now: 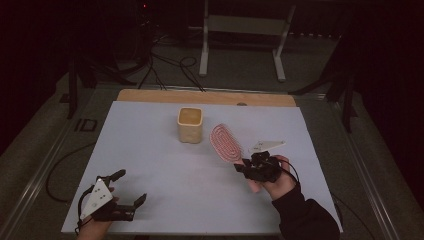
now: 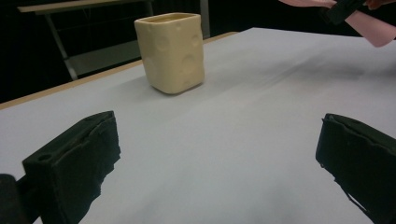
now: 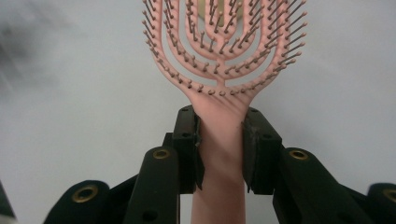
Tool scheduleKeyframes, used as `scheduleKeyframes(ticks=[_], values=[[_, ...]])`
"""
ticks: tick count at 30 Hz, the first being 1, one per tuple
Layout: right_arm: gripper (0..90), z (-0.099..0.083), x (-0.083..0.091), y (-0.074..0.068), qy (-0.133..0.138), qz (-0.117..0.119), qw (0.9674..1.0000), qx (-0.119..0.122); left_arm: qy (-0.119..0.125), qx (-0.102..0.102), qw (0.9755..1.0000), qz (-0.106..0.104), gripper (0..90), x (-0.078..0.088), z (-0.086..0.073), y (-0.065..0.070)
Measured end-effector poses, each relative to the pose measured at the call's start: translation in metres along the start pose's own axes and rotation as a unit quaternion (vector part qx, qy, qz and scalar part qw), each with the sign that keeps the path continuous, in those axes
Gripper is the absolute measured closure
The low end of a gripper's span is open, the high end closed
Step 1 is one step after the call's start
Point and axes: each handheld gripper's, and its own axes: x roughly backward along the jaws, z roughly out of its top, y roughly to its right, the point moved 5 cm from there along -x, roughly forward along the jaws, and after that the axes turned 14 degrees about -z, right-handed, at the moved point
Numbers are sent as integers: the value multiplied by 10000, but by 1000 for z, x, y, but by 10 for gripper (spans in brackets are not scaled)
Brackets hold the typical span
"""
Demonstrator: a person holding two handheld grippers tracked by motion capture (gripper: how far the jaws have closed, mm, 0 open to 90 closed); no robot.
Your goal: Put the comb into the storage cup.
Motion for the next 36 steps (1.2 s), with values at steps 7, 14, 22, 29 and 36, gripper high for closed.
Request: scheduleKeyframes(ticks=[7,14,22,29,36], values=[[701,7,1,-1,243,74,9996,95,-1,-4,10000,4,0,0,0,0],[701,16,4,-5,532,219,9983,114,-4,-13,10000,1,0,0,0,0],[701,30,3,-9,837,381,9956,172,-1,-14,10000,3,0,0,0,0],[701,40,0,-10,1019,398,9939,163,0,-9,10000,4,0,0,0,0],[701,56,-2,-10,1231,476,9911,161,-3,-11,10000,0,0,0,0,0]])
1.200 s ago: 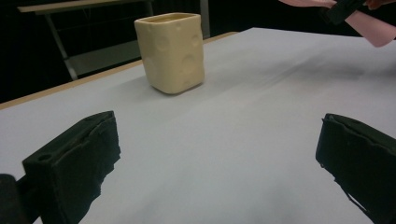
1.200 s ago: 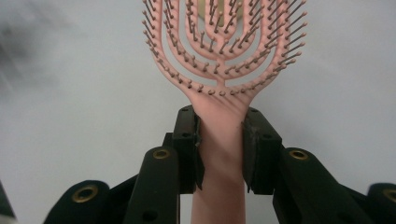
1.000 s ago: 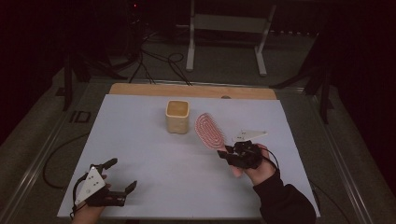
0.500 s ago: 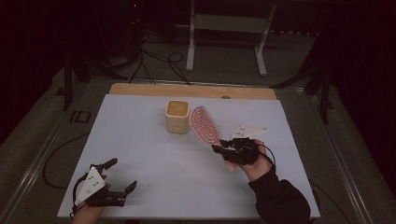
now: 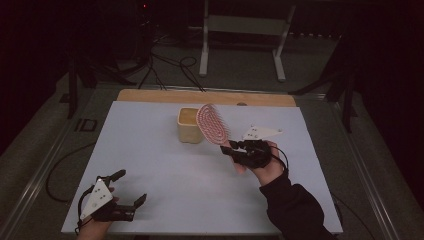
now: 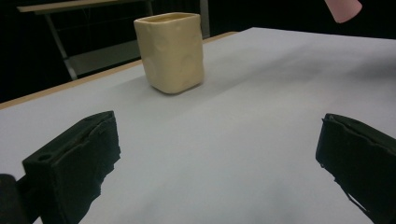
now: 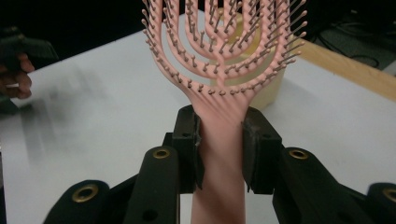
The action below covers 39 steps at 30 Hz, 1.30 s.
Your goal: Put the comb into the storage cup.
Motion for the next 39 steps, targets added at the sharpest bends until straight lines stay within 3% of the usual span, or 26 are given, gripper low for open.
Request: scheduleKeyframes(ticks=[16,39], values=[[701,30,-15,2,380,113,9992,22,2,26,10000,-9,0,0,0,0],[701,76,-46,6,687,43,9974,188,22,34,10000,6,0,1,-1,-1]])
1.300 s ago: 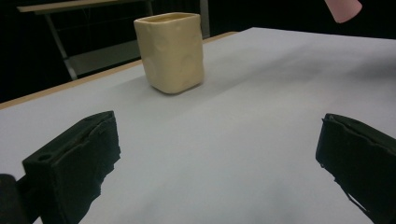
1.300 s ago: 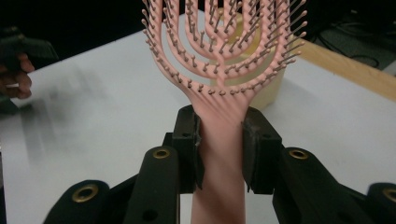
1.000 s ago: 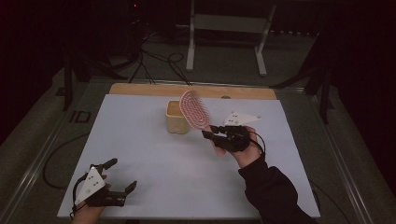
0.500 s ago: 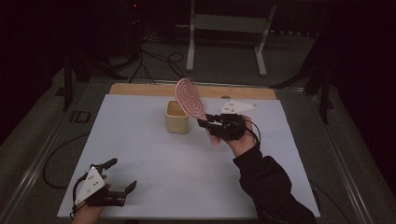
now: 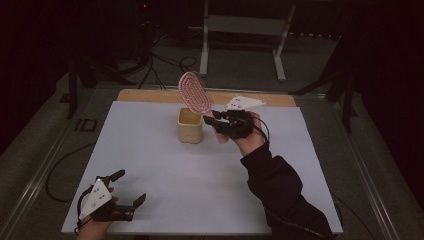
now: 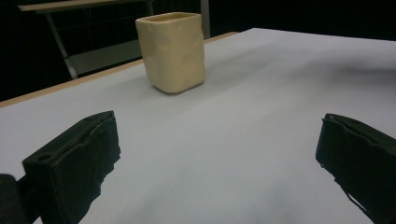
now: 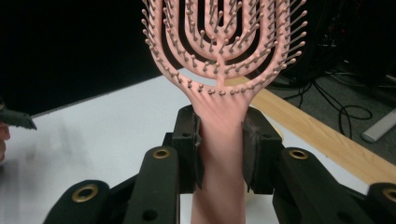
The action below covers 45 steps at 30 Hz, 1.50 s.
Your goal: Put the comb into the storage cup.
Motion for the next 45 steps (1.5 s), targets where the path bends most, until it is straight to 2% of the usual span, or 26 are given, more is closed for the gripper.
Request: scheduleKeyframes(ticks=[12,30,41,45], values=[[701,26,-19,0,195,-47,9998,62,11,0,10000,-5,0,1,0,1],[701,44,-53,5,438,-4,9990,-13,28,17,10000,-13,0,2,0,1],[701,56,-70,8,495,-44,9988,-36,74,26,10000,-10,0,3,1,1],[701,62,-75,8,553,58,9984,-69,72,35,10000,-12,0,4,1,1]])
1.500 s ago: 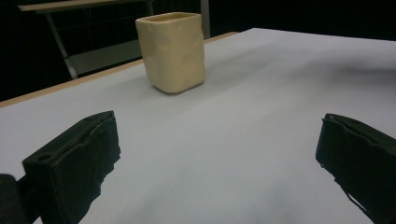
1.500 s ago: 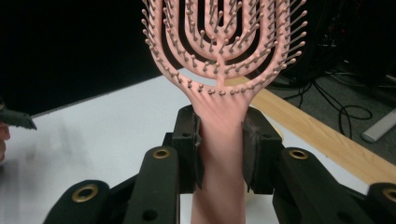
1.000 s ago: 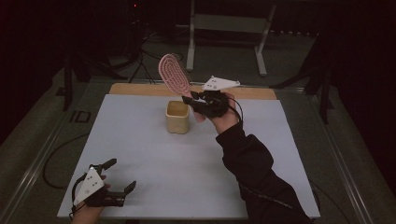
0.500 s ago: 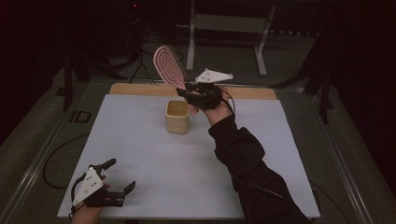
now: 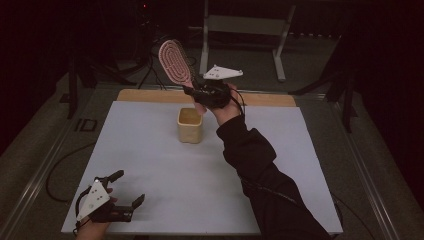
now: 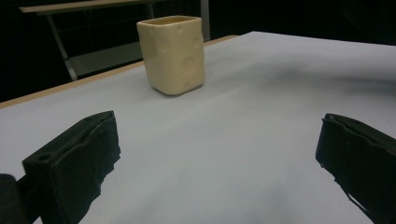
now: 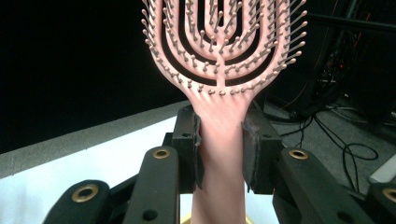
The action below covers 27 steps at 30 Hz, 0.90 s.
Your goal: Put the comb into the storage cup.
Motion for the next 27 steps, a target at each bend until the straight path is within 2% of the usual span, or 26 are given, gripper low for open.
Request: scheduleKeyframes(ticks=[6,10,12,14,20,27], values=[[701,6,-10,-1,105,39,9999,1,8,0,10000,-2,0,1,0,0],[700,5,-18,-1,177,135,9997,-107,33,9,10000,-11,0,2,0,0],[700,1,-23,0,243,112,9996,-131,22,8,10000,-11,0,2,0,0],[700,-2,-27,1,285,269,9989,-244,44,21,10000,-10,0,2,0,0],[700,-14,-35,5,239,231,9989,-342,43,32,10000,-6,0,3,0,0],[700,-23,-40,6,252,301,9983,-429,41,30,10000,-9,0,3,-1,0]])
